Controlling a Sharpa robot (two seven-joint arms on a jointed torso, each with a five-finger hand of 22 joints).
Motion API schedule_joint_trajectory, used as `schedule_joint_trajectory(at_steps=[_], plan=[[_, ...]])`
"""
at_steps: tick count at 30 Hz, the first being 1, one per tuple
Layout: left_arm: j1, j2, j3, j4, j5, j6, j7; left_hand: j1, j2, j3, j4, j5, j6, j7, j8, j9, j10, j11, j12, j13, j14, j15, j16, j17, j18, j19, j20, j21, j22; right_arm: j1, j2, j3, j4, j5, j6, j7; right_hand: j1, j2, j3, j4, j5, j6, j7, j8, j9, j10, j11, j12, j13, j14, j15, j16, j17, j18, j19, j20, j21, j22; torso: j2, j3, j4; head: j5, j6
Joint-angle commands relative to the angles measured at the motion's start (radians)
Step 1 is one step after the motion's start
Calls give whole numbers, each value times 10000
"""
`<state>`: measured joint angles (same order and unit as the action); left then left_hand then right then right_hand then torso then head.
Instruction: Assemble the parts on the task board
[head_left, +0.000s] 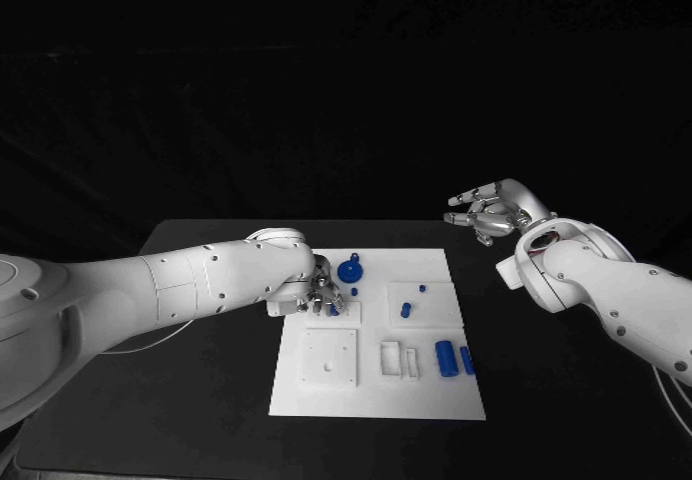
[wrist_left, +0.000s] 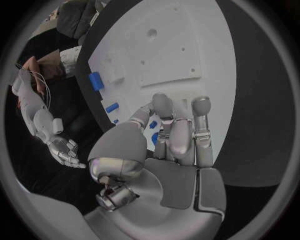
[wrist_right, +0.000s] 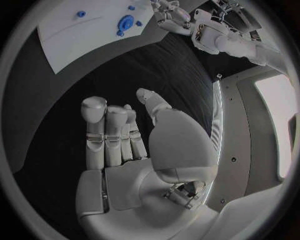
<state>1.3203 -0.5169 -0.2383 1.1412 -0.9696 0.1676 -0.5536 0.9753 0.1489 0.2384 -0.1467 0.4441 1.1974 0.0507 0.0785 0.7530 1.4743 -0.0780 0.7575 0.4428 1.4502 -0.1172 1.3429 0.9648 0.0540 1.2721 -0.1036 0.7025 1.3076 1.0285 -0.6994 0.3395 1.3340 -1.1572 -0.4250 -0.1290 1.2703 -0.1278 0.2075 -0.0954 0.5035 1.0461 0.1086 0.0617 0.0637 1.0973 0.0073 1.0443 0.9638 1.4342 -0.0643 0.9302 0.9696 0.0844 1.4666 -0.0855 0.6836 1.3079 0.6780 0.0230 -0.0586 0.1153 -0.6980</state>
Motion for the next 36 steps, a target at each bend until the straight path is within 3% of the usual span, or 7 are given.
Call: schedule_joint_trajectory(at_steps=[1,14,36], plan=[[-9,54,-7,-28,92,463,-81,151,167,40,-10,93,2271,-1052,71,33,381,-163,48,20,8,16,-31,-27,82,-13,7,19,238,-5,26,5,3,-46,130,35,-98,4,98,-7,67,61,25,-2,-16,-54,-16,-24,1,-58,-21,-53,-10,107,235,13,-53,834,3,-4,1,4,-14],[5,103,-7,-172,20,708,-139,177,151,142,-175,312,2242,-1060,147,149,376,-172,147,80,10,15,-34,-52,86,-22,21,15,242,-8,30,5,-1,-56,129,33,-105,-2,120,-24,91,62,24,0,-16,-69,-14,-41,-16,-61,-21,-58,-13,106,234,12,-49,835,1,-5,5,-7,-18],[5,188,-8,-277,-92,576,-119,192,204,77,-95,20,2204,-1060,182,229,377,-173,147,80,5,12,-52,-99,109,-23,33,-3,234,-13,43,5,-7,-63,133,34,-125,-8,140,-39,110,60,27,-1,-16,-65,-14,-37,-12,-61,-21,-64,-16,106,233,12,-56,834,5,1,-3,-5,8]])
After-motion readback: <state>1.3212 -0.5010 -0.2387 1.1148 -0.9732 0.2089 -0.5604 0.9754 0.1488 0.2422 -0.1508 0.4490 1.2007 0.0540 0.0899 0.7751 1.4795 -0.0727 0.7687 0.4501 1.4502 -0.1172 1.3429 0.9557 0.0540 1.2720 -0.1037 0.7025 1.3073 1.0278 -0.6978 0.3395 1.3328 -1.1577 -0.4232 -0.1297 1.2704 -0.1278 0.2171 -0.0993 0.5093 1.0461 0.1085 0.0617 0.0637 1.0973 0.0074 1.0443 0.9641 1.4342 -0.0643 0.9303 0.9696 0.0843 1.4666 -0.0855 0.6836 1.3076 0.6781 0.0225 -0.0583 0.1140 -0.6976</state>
